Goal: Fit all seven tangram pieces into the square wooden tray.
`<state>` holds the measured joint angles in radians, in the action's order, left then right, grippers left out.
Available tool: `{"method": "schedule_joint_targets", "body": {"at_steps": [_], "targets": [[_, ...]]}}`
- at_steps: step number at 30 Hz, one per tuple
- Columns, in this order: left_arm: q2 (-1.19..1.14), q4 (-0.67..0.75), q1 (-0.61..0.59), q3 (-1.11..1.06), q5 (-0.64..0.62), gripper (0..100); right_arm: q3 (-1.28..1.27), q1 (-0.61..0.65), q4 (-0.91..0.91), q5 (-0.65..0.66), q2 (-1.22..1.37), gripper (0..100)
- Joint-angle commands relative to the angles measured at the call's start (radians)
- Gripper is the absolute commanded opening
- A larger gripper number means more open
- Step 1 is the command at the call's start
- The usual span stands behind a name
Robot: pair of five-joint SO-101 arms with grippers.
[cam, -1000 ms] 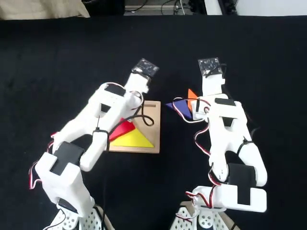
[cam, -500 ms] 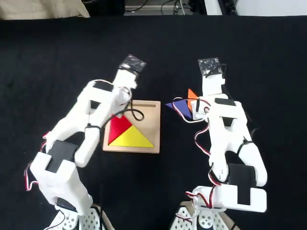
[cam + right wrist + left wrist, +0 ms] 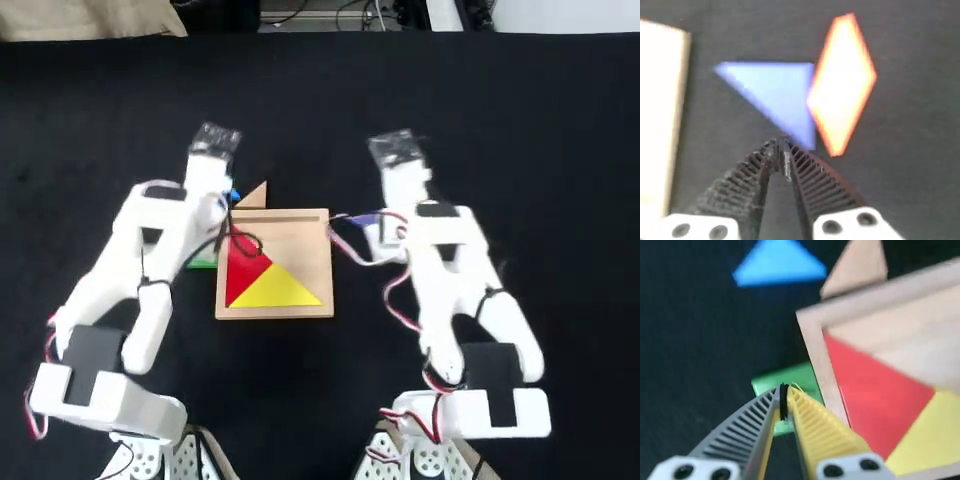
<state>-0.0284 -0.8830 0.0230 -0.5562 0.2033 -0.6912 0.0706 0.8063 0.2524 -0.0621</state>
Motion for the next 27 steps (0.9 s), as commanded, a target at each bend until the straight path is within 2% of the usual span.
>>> {"method": "schedule_joint_targets", "body": {"at_steps": [1,5,8,10,15,22,27], "targets": [[0.121,0.11,-0.033,-0.176,-0.094,3,0.159,0.118,0.147,-0.034,-0.016,1.6],[0.219,0.193,-0.033,-0.306,-0.098,3,0.285,0.193,0.279,-0.158,-0.005,4.3],[0.304,0.213,-0.015,-0.366,-0.152,3,0.309,0.242,0.311,-0.23,-0.002,15.5],[0.345,0.209,0.039,-0.403,-0.175,3,0.308,0.256,0.299,-0.265,0.008,20.9],[0.381,0.21,0.14,-0.443,-0.175,3,0.315,0.262,0.285,-0.267,0.096,21.4],[0.381,0.209,0.143,-0.449,-0.175,3,0.36,0.278,0.244,-0.267,0.237,21.4],[0.391,0.209,0.11,-0.455,-0.181,3,0.371,0.278,0.244,-0.267,0.246,20.8]]}}
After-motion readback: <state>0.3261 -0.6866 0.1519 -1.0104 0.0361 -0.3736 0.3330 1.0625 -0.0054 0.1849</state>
